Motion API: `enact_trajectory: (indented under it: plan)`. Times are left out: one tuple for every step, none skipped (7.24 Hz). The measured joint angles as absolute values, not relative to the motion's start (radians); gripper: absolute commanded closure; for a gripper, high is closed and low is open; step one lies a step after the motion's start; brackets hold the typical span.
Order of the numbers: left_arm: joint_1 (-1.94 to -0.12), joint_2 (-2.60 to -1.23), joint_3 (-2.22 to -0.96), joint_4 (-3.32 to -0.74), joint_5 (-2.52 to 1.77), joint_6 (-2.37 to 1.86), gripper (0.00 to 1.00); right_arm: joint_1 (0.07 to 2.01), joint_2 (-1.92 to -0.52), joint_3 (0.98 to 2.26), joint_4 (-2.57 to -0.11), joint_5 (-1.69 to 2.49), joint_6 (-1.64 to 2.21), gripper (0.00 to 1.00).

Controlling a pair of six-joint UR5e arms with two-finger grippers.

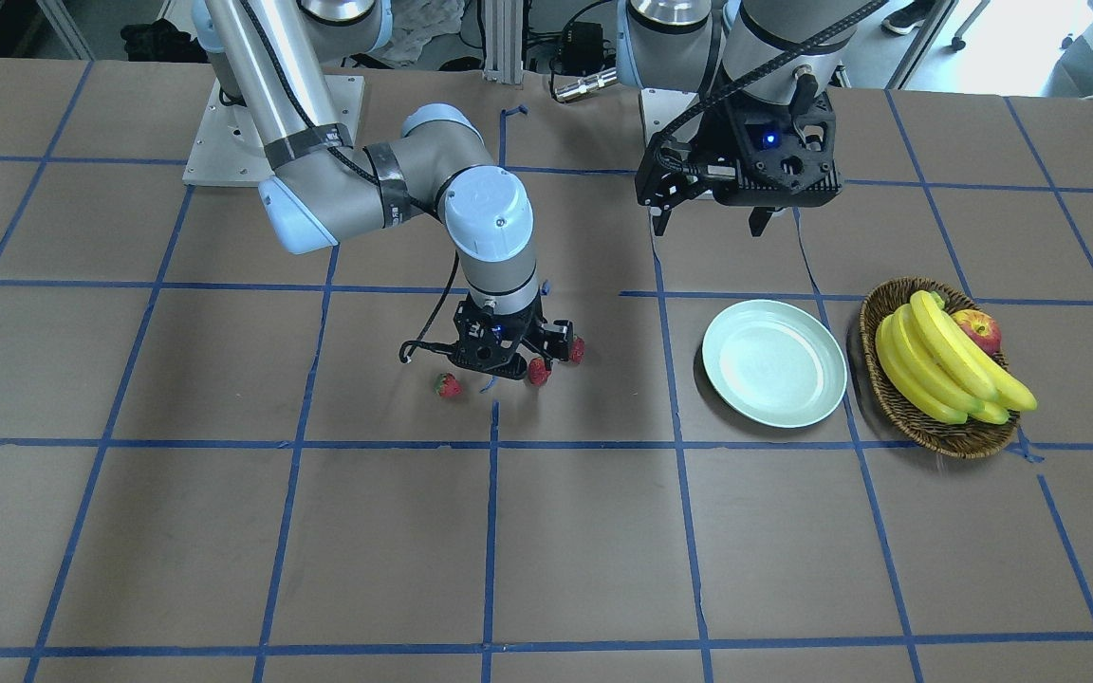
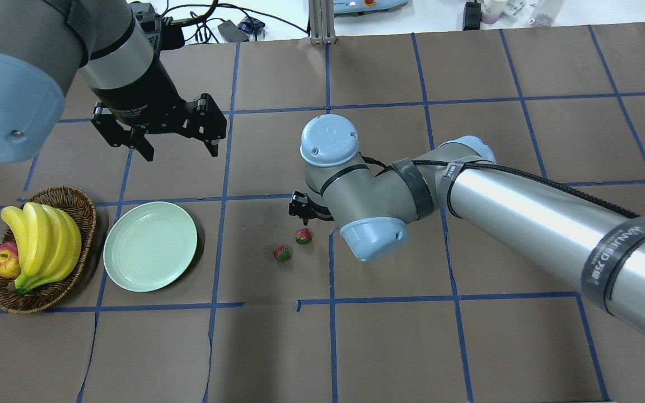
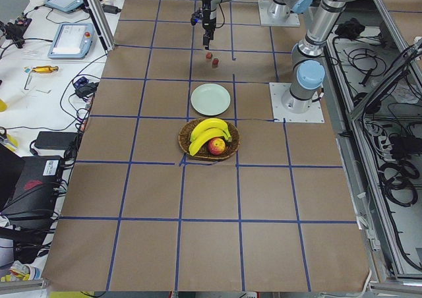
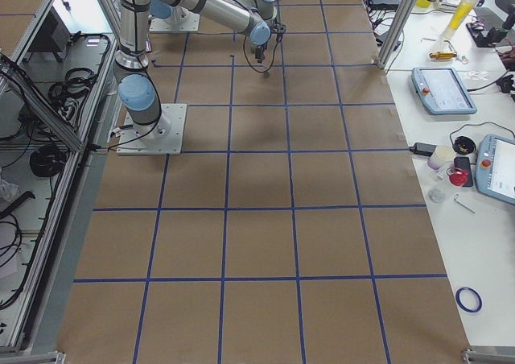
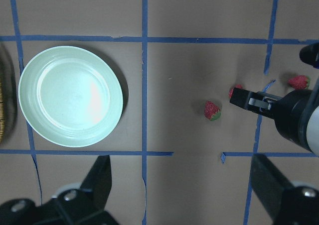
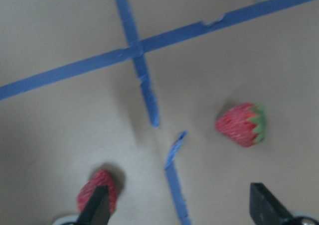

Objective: Collect all strawberries into plate
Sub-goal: 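Carry the strawberry and release it beside the first with the right gripper, then grasp the lone strawberry with the right gripper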

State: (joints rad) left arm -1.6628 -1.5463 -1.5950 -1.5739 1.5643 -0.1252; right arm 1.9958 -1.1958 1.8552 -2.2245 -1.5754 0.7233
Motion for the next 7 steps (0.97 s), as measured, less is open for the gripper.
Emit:
enact_trajectory:
  plan:
    - [-1.663,-1.548,-1.595,-1.574,1.564,-0.127,0.00,1.962,-1.205,1.862,-2.190,-1.628,0.722,0.00]
    - [-1.663,-1.552,-1.595,-1.574,1.563,-0.129,0.00,1.936,-1.203,1.877,-2.176,-1.645,0.723,0.00]
    - [-1.663,-1.553,-1.595,-1.574,1.563,-0.131,0.00,1.924,-1.194,1.891,-2.176,-1.646,0.725,0.04]
    - [-1.663,-1.553,-1.595,-1.574,1.563,-0.131,0.00,1.919,-1.179,1.897,-2.189,-1.639,0.726,0.06]
    - [-1.663,-1.554,-1.595,-1.574,1.562,-0.132,0.00,1.918,-1.164,1.898,-2.215,-1.625,0.727,0.40]
    - [-1.663,-1.555,-1.595,-1.574,1.562,-0.132,0.00,1.918,-1.151,1.901,-2.237,-1.611,0.727,0.82]
    - [-1.663,-1.554,-1.595,-1.574,1.562,-0.132,0.00,1.918,-1.147,1.901,-2.248,-1.600,0.727,1.00]
